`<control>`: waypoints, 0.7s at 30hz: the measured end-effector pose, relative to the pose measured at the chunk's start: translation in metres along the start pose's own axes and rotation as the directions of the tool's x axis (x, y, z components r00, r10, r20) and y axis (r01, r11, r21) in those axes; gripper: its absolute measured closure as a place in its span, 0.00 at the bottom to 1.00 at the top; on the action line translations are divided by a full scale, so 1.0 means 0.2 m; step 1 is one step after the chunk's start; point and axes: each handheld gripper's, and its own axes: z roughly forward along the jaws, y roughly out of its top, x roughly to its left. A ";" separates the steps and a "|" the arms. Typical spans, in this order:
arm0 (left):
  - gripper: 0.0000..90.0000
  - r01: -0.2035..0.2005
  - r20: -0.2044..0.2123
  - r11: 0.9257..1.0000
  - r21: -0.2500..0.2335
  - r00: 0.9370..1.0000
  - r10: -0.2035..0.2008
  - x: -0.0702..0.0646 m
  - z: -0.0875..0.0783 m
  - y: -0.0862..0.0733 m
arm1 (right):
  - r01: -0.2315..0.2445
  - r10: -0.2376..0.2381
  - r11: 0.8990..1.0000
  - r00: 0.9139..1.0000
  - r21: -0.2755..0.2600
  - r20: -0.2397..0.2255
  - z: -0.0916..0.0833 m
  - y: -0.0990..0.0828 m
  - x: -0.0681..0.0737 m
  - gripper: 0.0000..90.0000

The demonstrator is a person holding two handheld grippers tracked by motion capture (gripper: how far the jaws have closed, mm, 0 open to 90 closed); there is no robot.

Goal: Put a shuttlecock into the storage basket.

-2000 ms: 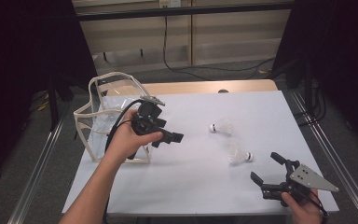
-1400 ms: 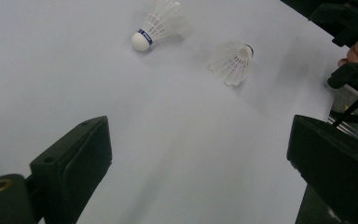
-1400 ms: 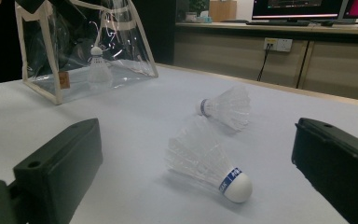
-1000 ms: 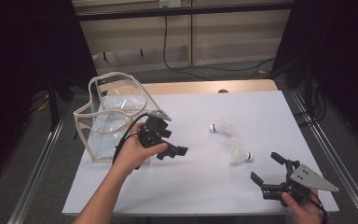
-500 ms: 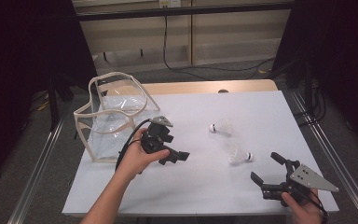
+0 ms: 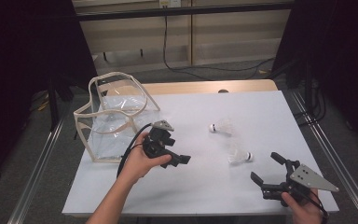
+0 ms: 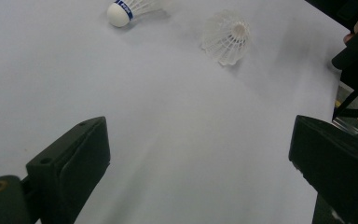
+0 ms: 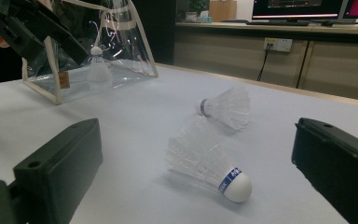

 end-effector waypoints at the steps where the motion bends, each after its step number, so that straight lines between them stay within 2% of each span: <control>1: 0.06 0.002 0.001 1.000 -0.003 1.000 -0.002 0.00 0.00 0.00 | 0.000 0.000 1.000 1.000 0.000 0.001 0.00 0.00 0.00 0.02; 15: 0.06 -0.027 0.022 0.998 -0.050 0.999 0.028 -0.03 0.06 0.02 | 0.000 0.000 1.000 1.000 0.002 -0.002 0.00 0.00 0.00 0.02; 21: 0.06 -0.028 0.026 0.996 -0.082 0.999 0.030 -0.04 0.09 0.03 | -0.002 0.002 1.000 1.000 0.001 -0.002 0.00 0.00 0.00 0.02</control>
